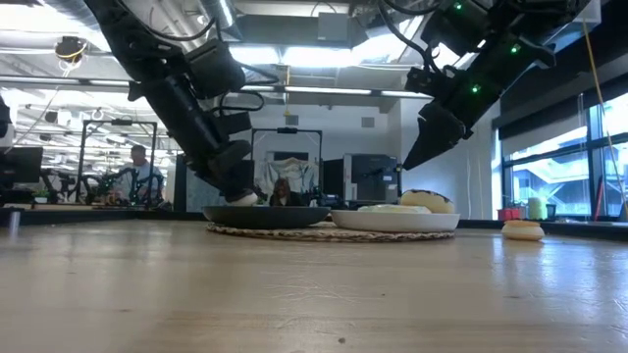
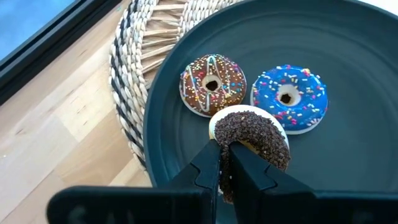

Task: Pick & Place donuts
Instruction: Put the small black donut on the black plate

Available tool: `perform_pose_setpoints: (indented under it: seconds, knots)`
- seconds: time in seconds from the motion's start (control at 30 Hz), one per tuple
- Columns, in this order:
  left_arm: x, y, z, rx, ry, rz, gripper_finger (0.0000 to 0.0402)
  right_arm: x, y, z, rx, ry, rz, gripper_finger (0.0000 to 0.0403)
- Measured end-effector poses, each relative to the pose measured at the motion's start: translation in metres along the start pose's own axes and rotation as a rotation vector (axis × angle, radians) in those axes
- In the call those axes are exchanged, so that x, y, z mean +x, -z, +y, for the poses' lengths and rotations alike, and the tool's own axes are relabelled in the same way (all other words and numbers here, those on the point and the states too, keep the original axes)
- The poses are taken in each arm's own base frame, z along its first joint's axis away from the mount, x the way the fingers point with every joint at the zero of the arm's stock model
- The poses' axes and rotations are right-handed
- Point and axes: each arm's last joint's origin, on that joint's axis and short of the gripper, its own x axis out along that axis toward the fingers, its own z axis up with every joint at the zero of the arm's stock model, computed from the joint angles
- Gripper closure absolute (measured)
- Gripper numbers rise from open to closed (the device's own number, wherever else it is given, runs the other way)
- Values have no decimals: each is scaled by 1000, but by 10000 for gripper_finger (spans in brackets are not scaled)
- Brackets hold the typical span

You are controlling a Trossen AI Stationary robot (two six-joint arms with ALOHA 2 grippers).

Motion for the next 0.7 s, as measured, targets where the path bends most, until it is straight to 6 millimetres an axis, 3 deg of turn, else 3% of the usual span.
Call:
perform_pose_setpoints:
  seconds: [0.7]
  knots:
    - [0, -1, 0, -3, -6, -9, 379, 0, 0, 0, 1, 0, 0, 231]
